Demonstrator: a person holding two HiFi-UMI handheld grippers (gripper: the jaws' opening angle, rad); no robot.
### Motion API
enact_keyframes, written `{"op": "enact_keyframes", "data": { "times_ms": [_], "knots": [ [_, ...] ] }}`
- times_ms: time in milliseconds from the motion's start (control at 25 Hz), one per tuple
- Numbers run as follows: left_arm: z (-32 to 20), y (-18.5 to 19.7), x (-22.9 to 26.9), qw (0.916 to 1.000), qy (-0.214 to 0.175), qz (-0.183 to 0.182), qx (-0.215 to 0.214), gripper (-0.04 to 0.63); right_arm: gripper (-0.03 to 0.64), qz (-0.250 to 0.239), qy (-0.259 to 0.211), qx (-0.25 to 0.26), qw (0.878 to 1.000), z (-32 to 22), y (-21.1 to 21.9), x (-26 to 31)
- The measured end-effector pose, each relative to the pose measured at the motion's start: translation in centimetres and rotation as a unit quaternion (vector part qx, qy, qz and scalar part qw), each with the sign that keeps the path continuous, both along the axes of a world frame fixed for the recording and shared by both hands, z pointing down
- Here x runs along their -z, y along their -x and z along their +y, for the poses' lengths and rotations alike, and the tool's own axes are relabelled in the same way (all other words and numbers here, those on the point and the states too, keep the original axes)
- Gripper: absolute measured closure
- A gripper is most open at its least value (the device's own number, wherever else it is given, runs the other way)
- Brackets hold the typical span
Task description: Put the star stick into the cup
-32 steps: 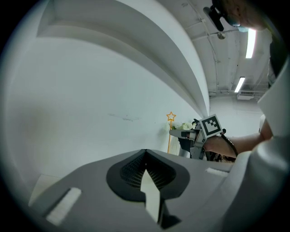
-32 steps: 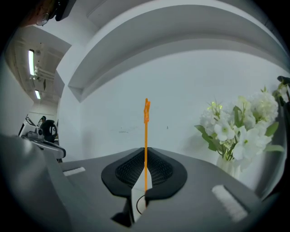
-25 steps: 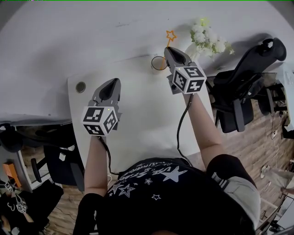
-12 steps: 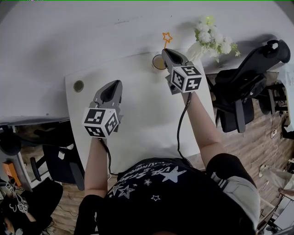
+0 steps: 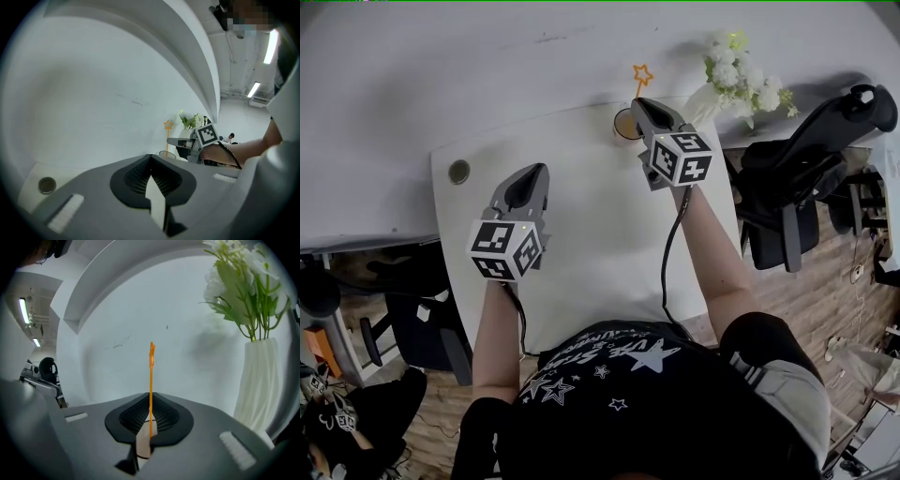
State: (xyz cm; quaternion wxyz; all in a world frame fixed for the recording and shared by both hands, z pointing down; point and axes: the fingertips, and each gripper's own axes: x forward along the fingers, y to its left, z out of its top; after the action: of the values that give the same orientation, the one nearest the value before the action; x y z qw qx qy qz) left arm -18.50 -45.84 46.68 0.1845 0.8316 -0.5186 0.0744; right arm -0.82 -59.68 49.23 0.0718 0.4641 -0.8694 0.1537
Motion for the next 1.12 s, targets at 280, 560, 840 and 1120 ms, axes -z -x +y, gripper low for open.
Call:
{"op": "enact_keyframes", "data": {
  "times_ms": [280,560,840,1120],
  "knots": [
    [0.0,0.1,0.0,1.0000,-0.001,0.002,0.003,0.595,0.560,0.034,0.015,-0.011,0.999,-1.0,-0.3,-1.1],
    [0.1,0.3,0.2,1.0000,-0.005,0.002,0.007,0.595,0.489,0.047,0.040,-0.013,0.998,-0.7,-0.6,-2.7],
    [1.2,0.2,1.1,0.9999,-0.015,0.001,0.008,0.595,0.469,0.048,0.048,-0.031,0.997,0.8,-1.5,-2.6],
    [3.6,-0.2,3.4,0.9992,-0.037,0.001,0.011,0.595,0.469,0.031,0.035,-0.037,0.998,4.0,-2.4,-0.2]
  ]
}}
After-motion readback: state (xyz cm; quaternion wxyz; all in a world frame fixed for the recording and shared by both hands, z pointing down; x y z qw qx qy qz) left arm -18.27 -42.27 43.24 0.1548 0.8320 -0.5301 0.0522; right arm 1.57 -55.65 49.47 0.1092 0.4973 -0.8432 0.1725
